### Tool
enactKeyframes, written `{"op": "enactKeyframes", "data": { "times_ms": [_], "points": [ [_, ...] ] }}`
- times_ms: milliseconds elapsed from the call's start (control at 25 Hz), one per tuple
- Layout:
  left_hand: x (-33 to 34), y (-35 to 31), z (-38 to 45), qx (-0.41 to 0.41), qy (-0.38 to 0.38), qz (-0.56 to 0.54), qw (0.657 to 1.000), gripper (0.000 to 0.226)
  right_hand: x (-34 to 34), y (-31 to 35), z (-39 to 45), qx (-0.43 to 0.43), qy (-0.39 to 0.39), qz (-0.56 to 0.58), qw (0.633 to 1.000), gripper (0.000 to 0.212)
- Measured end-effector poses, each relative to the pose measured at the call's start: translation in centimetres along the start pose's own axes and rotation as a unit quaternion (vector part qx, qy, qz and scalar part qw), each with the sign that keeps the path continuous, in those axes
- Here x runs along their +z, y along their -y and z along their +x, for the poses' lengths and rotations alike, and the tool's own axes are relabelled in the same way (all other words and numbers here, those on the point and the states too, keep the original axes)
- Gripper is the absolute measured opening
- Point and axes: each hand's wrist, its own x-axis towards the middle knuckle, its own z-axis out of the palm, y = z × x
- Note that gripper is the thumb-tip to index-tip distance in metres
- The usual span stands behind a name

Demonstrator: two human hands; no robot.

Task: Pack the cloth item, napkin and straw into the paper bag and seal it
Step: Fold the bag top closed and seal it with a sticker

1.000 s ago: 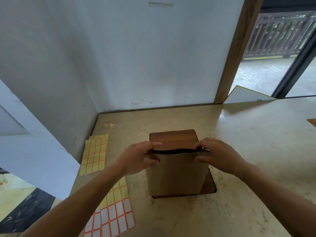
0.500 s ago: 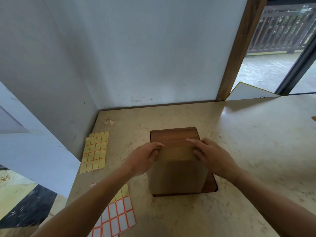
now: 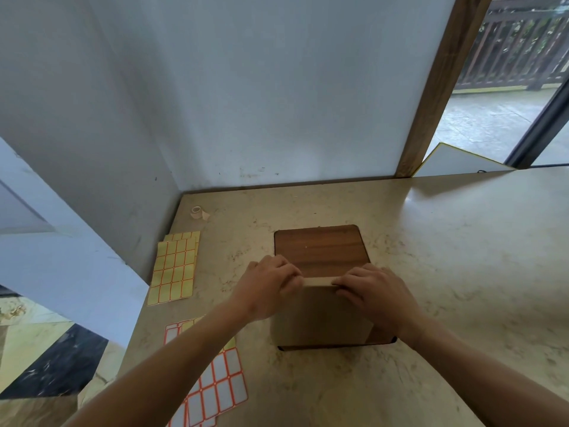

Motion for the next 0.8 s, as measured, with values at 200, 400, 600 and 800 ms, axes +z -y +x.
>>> {"op": "enactKeyframes", "data": {
  "times_ms": [200,400,600,800],
  "points": [
    [1.3,-1.5,1.1,0.115,-0.007,0.097,0.989,0.038,-0.3,0.3,0.8,-0.006,0.001,0.013,1.000,0.025],
    [2.6,-2.7,2.5,0.160,-0.043,0.117,0.979,0.051,-0.7,0.5,1.1,-0.012,0.012,-0.014,1.000,0.029],
    [2.4,-1.8,1.6,0.147,-0.080,0.116,0.979,0.044,-0.5,-0.2,0.8,-0.005,0.015,0.009,1.000,0.024],
    [1.4,1.0,-0.9,0.118,-0.099,0.056,0.986,0.030,-1.3,-1.6,-0.1,0.039,0.002,0.065,0.997,0.020]
  ]
}}
